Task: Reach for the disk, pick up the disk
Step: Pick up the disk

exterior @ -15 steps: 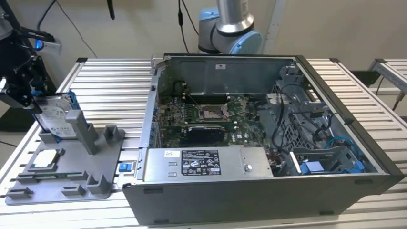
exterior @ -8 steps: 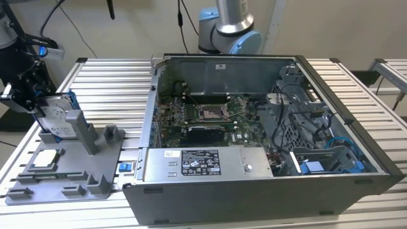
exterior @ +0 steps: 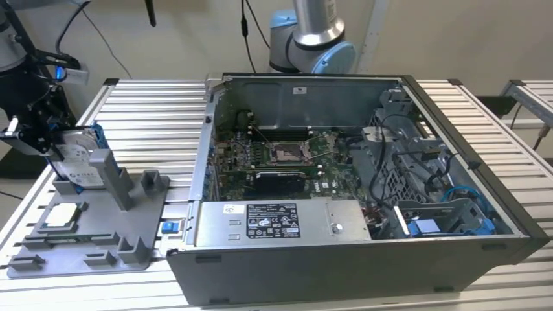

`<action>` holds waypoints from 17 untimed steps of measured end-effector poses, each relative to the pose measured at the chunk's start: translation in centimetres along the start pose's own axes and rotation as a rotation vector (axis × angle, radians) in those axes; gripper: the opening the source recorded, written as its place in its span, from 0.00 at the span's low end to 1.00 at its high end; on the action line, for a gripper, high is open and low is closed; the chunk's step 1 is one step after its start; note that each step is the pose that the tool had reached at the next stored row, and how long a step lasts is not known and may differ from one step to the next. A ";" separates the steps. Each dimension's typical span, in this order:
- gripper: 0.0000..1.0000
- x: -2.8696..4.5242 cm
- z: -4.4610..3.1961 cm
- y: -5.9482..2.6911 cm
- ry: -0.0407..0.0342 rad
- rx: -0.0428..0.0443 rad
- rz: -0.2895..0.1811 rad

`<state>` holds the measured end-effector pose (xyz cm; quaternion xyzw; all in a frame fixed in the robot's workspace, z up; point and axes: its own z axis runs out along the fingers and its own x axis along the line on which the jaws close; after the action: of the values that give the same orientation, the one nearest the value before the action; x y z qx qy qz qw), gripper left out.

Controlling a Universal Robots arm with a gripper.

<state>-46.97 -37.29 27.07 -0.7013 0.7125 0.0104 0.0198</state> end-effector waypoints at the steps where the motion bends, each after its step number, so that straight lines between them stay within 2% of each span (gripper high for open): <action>1: 1.00 0.00 0.01 0.00 -0.0001 0.0001 0.000; 15: 1.00 0.00 0.06 0.00 -0.0001 0.0002 0.000; 16: 0.00 0.00 0.06 0.00 -0.0001 0.0002 0.000; 17: 0.00 0.00 0.07 0.00 -0.0002 0.0002 0.000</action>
<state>-46.97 -37.29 27.01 -0.7014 0.7125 0.0104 0.0199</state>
